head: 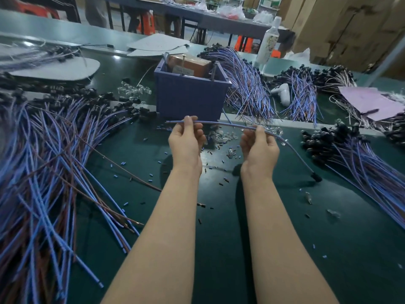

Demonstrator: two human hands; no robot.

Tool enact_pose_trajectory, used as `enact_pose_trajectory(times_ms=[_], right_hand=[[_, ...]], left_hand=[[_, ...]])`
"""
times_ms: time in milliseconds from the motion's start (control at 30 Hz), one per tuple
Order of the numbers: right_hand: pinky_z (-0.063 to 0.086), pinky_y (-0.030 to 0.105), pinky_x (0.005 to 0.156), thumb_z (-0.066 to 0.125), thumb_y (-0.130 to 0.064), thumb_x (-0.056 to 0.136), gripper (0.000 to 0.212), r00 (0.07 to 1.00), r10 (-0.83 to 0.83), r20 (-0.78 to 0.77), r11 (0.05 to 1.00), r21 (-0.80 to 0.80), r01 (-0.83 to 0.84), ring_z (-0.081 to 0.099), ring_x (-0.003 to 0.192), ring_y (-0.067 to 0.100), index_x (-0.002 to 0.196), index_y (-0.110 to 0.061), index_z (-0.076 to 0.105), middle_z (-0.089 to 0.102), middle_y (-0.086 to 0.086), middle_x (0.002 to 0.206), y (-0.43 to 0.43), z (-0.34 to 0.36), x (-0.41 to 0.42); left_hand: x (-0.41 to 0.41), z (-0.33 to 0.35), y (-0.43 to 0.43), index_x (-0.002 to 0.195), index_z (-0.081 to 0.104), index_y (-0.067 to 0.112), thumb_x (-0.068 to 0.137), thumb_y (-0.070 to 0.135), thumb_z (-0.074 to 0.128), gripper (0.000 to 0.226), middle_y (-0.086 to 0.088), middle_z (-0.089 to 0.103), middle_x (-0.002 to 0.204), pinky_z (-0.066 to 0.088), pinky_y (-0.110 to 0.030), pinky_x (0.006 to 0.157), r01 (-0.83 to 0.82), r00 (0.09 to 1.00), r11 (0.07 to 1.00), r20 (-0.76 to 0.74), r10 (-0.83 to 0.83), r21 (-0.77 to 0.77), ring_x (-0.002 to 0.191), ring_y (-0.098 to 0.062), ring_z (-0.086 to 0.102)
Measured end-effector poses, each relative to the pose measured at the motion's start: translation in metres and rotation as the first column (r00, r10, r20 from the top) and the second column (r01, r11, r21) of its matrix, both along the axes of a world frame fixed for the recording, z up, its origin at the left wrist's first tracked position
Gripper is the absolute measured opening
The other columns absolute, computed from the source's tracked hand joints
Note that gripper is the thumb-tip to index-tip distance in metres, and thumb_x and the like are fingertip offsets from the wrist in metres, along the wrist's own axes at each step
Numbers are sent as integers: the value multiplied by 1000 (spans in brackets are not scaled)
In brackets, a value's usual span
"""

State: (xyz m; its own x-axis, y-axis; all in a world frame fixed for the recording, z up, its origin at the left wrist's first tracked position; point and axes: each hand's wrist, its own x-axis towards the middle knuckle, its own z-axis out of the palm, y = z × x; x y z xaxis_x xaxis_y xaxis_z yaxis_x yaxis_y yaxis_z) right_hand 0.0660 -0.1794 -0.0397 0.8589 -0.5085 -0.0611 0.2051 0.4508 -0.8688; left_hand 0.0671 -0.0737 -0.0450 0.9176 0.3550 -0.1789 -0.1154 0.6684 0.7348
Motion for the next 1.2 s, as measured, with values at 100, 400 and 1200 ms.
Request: enact_pose_trajectory(times_ms=[100,400,1200], right_hand=[[54,18,61,54,-16,96,19,990,144,4,990,-2,-144,62,57,7,77,-12,57,65,-2,62,8,-4,-1],[51,14,54,53,-12,96,23,987,161,27,975,-161,-154,59,49,2,73,-7,58,63,2,62,9,-4,-3],[52,24,58,47,-16,99,27,936,341,-81,939,79,-335,62,55,14,79,-3,60,66,6,63,18,-3,-3]], left_hand=[[-1,0,-7,77,60,11,99,18,48,26,9,60,55,47,-12,50,64,998,996,-24,-62,67,43,2,51],[4,-3,-1,75,62,13,101,20,44,32,13,52,46,38,-13,45,-71,997,990,30,68,126,40,0,42],[-4,-9,-26,91,68,5,94,21,56,21,-11,69,97,48,-42,91,-43,987,554,122,-106,832,95,-27,62]])
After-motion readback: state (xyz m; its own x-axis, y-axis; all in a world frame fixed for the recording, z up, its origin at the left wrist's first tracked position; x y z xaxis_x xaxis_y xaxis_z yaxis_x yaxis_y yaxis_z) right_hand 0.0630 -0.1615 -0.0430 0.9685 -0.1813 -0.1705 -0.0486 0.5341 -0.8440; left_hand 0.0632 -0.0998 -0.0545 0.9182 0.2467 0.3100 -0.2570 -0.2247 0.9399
